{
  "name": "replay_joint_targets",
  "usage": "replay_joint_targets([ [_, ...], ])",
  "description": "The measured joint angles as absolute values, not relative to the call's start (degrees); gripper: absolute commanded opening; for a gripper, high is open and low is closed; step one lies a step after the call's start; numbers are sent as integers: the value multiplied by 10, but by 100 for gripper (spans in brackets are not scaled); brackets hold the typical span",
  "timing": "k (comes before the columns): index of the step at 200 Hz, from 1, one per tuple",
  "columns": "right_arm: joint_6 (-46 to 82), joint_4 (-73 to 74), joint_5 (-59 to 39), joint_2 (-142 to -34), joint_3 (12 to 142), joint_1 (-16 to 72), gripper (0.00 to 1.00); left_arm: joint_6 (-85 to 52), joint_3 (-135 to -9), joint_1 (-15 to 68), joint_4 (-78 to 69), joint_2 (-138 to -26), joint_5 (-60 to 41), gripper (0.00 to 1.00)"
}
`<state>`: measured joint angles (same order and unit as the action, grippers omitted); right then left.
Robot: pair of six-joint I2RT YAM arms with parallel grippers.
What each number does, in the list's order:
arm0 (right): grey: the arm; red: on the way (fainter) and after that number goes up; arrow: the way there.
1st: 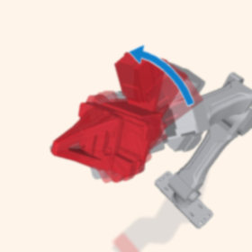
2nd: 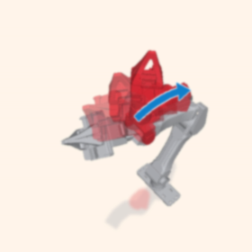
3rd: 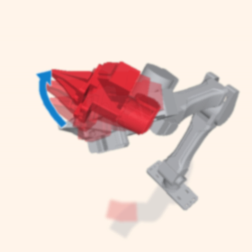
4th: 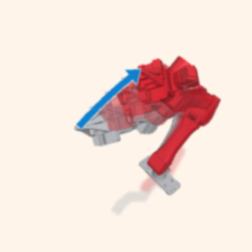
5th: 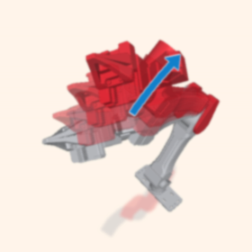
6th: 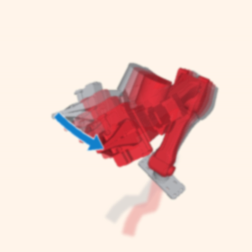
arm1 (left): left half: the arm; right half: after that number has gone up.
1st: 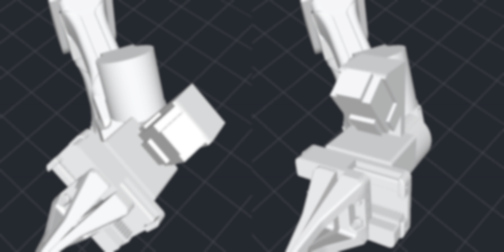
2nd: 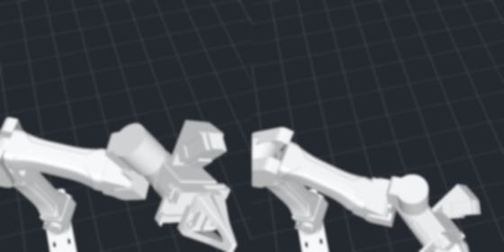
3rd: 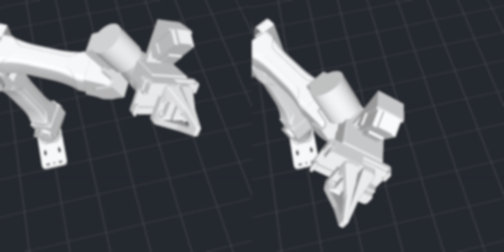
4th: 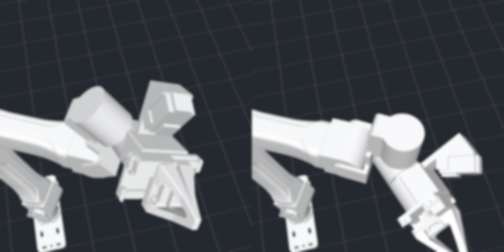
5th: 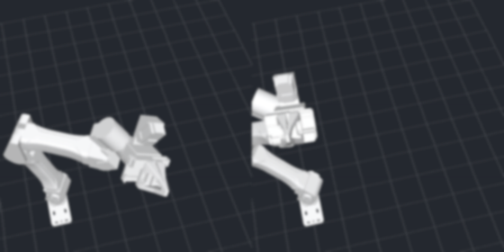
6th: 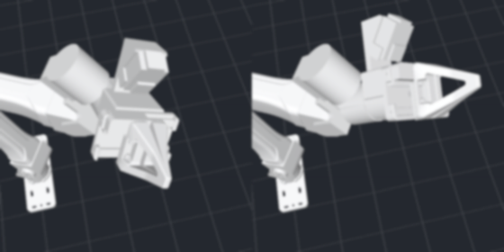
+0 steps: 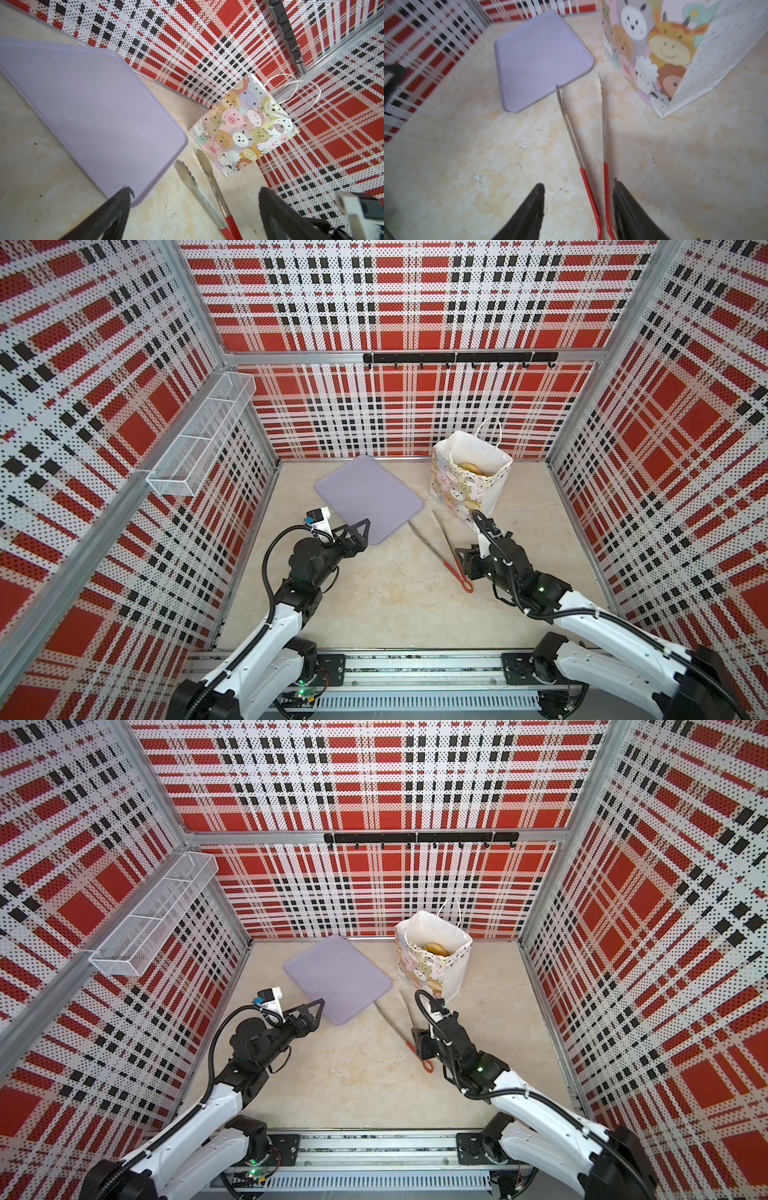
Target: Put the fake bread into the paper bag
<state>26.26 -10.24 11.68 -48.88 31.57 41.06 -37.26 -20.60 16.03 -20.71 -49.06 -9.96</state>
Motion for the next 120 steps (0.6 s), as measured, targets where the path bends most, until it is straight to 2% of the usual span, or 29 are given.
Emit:
replay_joint_targets([
  [21, 251, -93, 146, -413, 303, 399, 79, -371, -206, 160, -205, -482, -76, 98],
  [34, 238, -82, 165, -385, 291, 379, 91, -369, -206, 160, -206, -481, -51, 98],
  [37, 232, -78, 169, -379, 288, 373, 98, -369, -206, 160, -208, -481, -45, 98],
  [39, 230, -75, 170, -376, 286, 368, 100, -368, -205, 160, -209, -481, -41, 98],
  [72, 203, -36, 182, -378, 274, 274, 100, -338, -191, 160, -243, -479, 48, 98],
  [120, 185, 17, 151, -459, 273, 84, 100, -281, -191, 121, -272, -525, 181, 98],
])
